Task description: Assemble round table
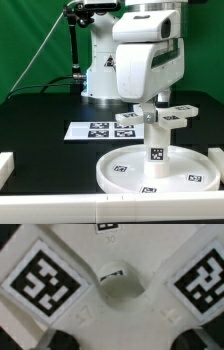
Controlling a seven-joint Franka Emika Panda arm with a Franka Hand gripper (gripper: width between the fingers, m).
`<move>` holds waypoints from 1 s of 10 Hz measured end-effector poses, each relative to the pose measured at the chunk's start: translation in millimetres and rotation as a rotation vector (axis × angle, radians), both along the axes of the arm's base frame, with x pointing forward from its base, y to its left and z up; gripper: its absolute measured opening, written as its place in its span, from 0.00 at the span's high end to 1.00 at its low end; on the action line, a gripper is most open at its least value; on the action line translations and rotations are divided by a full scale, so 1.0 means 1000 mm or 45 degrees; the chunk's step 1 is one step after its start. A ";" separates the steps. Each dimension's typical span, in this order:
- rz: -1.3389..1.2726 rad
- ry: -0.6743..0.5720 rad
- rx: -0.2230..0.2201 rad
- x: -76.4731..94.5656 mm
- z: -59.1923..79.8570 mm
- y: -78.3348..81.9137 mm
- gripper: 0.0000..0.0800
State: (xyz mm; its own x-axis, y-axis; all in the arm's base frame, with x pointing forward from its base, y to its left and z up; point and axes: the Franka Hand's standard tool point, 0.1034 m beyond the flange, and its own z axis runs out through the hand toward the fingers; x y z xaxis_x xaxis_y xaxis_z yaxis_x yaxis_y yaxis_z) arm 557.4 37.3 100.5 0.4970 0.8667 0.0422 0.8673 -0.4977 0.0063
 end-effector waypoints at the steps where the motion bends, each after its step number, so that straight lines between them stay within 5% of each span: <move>1: -0.035 0.001 0.001 0.000 0.000 0.000 0.45; 10: -0.924 0.037 0.076 0.000 0.000 0.000 0.45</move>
Offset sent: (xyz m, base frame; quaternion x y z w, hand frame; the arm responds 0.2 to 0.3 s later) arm -0.0031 -0.0012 -0.0030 0.0269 0.0310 0.2969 0.9540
